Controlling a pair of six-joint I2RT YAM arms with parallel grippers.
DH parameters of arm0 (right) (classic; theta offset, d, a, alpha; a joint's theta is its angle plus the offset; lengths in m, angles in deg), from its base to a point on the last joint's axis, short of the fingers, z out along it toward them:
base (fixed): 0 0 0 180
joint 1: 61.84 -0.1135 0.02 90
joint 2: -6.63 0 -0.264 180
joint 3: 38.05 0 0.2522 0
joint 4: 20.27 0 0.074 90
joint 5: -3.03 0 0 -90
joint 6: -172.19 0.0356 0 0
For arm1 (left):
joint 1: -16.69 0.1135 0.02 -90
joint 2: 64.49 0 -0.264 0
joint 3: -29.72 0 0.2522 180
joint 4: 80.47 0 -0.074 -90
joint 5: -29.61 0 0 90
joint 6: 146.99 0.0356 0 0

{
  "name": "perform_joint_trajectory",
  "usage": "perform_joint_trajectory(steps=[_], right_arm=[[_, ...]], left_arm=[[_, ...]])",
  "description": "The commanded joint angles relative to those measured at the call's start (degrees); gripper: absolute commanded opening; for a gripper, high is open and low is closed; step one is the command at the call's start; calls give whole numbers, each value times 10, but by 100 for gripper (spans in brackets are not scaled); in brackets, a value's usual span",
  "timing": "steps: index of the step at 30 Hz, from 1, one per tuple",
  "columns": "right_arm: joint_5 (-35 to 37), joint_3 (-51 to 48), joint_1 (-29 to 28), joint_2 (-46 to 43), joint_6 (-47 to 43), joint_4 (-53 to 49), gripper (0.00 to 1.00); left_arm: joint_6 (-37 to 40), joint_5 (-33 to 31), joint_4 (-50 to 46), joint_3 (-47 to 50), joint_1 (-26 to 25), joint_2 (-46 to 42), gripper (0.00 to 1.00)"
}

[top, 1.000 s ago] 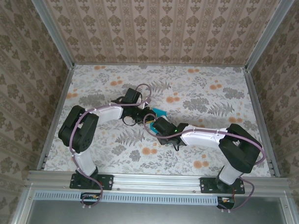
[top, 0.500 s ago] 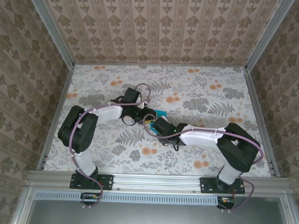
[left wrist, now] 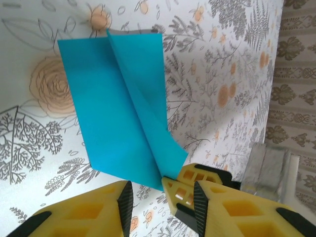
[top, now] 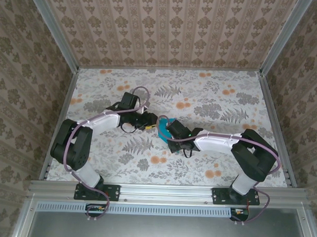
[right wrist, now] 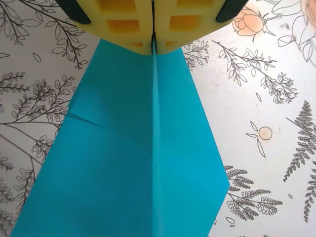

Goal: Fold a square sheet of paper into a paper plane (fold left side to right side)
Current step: Fourth fold the wing at the center of the table.

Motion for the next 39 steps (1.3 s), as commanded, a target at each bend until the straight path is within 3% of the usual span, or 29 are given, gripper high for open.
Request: perform_joint_trajectory(steps=[1, 15, 39], right_arm=[[-79, -21, 19, -19, 22, 28, 7], [-192, -56, 72, -20, 45, 88, 6], [-232, -46, 92, 16, 56, 98, 8]], left_arm=[[-8, 16, 29, 9, -15, 25, 38], [-23, 20, 57, -40, -55, 116, 38], [-22, 0, 29, -74, -60, 183, 39]])
